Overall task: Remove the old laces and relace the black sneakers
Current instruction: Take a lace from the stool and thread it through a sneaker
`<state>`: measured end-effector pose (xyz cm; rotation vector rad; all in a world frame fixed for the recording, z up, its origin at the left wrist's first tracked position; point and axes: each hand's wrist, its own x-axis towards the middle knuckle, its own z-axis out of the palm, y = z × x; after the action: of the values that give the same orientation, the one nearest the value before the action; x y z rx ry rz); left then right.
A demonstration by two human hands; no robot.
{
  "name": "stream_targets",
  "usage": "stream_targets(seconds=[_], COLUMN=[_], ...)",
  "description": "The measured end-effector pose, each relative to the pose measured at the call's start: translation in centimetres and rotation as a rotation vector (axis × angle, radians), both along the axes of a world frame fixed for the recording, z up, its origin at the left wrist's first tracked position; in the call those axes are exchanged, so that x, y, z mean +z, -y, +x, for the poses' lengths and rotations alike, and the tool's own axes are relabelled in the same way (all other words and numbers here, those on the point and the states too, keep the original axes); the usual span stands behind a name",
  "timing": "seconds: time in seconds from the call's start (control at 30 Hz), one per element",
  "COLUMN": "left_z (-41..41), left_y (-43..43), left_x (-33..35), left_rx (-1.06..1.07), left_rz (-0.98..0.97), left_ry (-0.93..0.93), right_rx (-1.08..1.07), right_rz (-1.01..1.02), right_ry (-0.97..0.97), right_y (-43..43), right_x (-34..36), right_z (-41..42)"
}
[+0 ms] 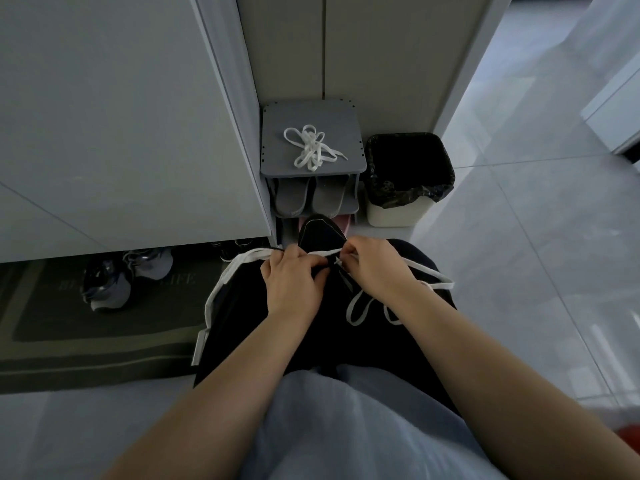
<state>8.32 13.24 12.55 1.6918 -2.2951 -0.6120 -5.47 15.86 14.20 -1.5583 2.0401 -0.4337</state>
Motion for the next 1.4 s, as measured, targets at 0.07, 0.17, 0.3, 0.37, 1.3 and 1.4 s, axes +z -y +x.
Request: stream_targets(seconds=[0.07,0.17,0.3,0.37,1.3,1.4], left_z=[0.0,0.1,0.2,0.2,1.3,4.8], left_y=[0.0,0.0,0.1,0.2,-0.5,-0.8], left_x=[-0.1,-0.4,-0.6,-0.6,1.1,2.9], left_rx=[0.001,-0.013,-0.042,-0.044,-0.029,-0.186], left_rz=[-0.017,-0.043,-0.079,-0.083,0.101,0.227], left_ry=[-0.006,-0.040,-0.066,-0.058,-0.066,-0.261], right_rx=[-0.015,-0.005,0.006,-0.052,0.073,0.148], right_rz=[-0.004,-0.013,-0.028,-0.004,-0.008,0.095], right_ry=[0.013,0.013,0.015,0.060,-0.226,-0.201], right_y=[0.0,0.0,0.1,0.4,0.8,1.2], right_x=[0.0,-0.1,-0.1,-0.2,0.0,0.8], right_z=[0.0,0.1,0.5,0.4,-0.5,-1.4])
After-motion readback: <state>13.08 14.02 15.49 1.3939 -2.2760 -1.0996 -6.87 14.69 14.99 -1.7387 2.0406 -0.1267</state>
